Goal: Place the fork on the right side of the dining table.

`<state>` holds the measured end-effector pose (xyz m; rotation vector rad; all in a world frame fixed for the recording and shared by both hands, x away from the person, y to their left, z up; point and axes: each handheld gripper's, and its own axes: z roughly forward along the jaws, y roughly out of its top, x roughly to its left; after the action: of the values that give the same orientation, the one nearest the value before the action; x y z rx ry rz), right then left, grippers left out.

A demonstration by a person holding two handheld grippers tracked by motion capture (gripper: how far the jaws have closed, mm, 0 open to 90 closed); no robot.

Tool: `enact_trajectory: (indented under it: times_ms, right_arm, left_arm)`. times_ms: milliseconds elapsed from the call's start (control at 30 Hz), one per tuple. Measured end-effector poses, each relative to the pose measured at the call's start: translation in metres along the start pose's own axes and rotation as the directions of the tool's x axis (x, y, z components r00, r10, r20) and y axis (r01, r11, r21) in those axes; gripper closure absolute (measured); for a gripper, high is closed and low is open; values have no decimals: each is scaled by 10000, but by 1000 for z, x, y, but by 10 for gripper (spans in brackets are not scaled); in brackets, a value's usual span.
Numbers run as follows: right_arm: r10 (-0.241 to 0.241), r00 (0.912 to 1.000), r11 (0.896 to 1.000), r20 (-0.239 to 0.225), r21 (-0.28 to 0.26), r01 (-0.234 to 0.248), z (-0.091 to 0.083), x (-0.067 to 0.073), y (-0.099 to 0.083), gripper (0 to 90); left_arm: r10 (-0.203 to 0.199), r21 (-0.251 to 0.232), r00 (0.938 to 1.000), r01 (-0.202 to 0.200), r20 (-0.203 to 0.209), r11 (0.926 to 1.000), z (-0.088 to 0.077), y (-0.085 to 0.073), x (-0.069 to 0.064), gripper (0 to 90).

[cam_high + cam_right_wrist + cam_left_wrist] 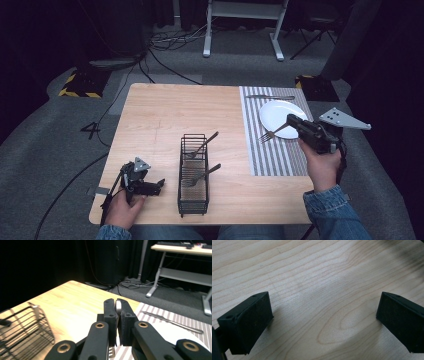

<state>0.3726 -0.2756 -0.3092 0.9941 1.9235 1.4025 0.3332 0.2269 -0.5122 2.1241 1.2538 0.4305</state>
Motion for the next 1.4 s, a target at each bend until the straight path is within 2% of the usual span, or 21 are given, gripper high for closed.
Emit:
enact_trajectory:
  times_ms: [300,467,667,967,1400]
  right_arm:
    - [498,9980,9980,381,365,-512,20,-23,-21,864]
    - [1116,9936,9921,157,567,-1123,30,-33,-34,863]
    - [1162,9926,9887,358,914,-1190,40,-38,-47,863]
    - [1276,9904,9852,535,1086,-1328,44,-42,-59,863]
    - [1330,9886,9810,706,1329,-1415,47,-44,-63,862]
  left_arm:
    - [4,3,10000,-4,-2,10000,0,0,0,4]
    - [-7,1,10000,7,6,10000,0,0,0,4]
    - [1,2,10000,-1,0,10000,0,0,0,4]
    - [2,0,10000,-2,0,10000,0,0,0,4]
    - [2,1,10000,-2,1,10000,0,0,0,4]
